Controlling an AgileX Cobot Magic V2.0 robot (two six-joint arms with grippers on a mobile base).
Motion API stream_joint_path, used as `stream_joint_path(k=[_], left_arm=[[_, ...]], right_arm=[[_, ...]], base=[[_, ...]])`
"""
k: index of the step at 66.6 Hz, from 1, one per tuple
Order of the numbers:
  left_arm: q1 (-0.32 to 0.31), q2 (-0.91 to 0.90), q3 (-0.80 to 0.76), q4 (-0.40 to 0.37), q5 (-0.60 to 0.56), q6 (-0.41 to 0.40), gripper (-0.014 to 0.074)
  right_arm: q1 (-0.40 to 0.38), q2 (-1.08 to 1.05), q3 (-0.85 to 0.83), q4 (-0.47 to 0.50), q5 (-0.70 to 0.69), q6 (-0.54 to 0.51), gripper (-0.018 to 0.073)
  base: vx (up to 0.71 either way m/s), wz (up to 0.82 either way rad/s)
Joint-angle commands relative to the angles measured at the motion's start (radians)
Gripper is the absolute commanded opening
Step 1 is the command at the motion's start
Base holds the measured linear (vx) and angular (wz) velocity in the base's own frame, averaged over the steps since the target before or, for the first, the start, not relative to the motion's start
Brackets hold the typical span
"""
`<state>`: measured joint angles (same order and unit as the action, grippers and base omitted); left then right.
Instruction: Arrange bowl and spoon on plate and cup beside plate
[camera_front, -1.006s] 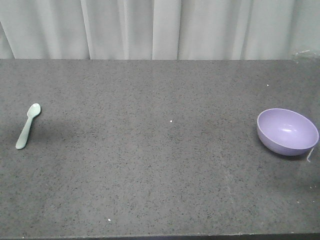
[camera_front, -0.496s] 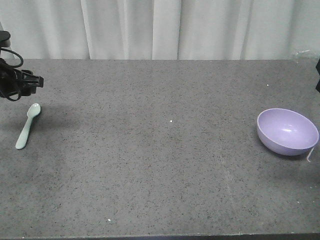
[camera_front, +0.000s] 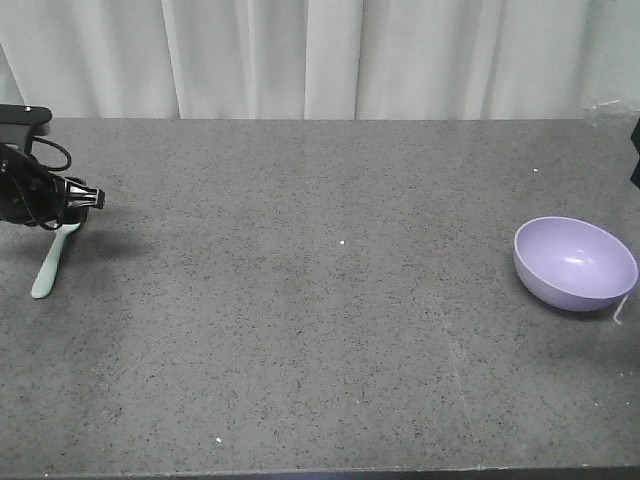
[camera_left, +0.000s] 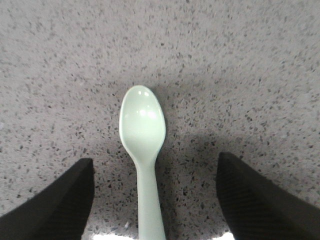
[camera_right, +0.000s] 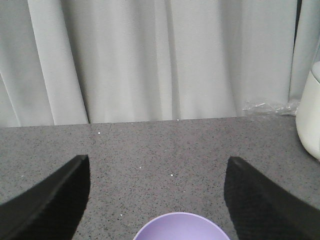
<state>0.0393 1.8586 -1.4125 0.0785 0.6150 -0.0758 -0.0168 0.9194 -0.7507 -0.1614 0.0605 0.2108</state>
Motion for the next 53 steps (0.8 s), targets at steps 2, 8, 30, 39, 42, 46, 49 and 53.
stream_joint_path(k=[2, 8, 30, 39, 42, 46, 49, 53], left_arm=[[-0.008, -0.025, -0.034, 0.003, -0.056, 0.001, 0.0503], [-0.008, -0.009, -0.034, 0.003, -0.053, 0.001, 0.0503], [-0.008, 0.036, -0.034, 0.002, -0.025, -0.001, 0.0502], [-0.008, 0.054, -0.034, -0.005, 0.001, -0.008, 0.0502], [-0.008, 0.062, -0.034, -0.006, 0.017, -0.008, 0.0496], [-0.008, 0.071, -0.034, -0.006, 0.039, -0.008, 0.0479], [-0.008, 0.081, -0.034, -0.005, 0.057, -0.008, 0.0457], [-0.008, 0.09, -0.034, -0.004, 0.076, -0.008, 0.0403]], right_arm=[[0.001, -0.005, -0.034, -0.012, -0.067, -0.004, 0.0549], [0.001, -0.005, -0.034, -0.012, -0.067, -0.004, 0.0549], [0.001, -0.005, -0.034, -0.012, -0.067, -0.004, 0.0549], [0.001, -0.005, -0.034, -0.012, -0.067, -0.004, 0.0549], [0.001, -0.005, -0.034, -0.012, -0.067, -0.004, 0.0549], [0.001, -0.005, -0.034, -0.012, -0.067, -0.004, 0.0549], [0.001, -0.005, -0.034, -0.012, -0.055, -0.004, 0.0549], [0.001, -0.005, -0.034, -0.012, -0.054, -0.004, 0.0549]], base=[[0.0, 0.0], [0.0, 0.0], [0.0, 0.0], [0.0, 0.0], [0.0, 0.0], [0.0, 0.0], [0.0, 0.0], [0.0, 0.0]])
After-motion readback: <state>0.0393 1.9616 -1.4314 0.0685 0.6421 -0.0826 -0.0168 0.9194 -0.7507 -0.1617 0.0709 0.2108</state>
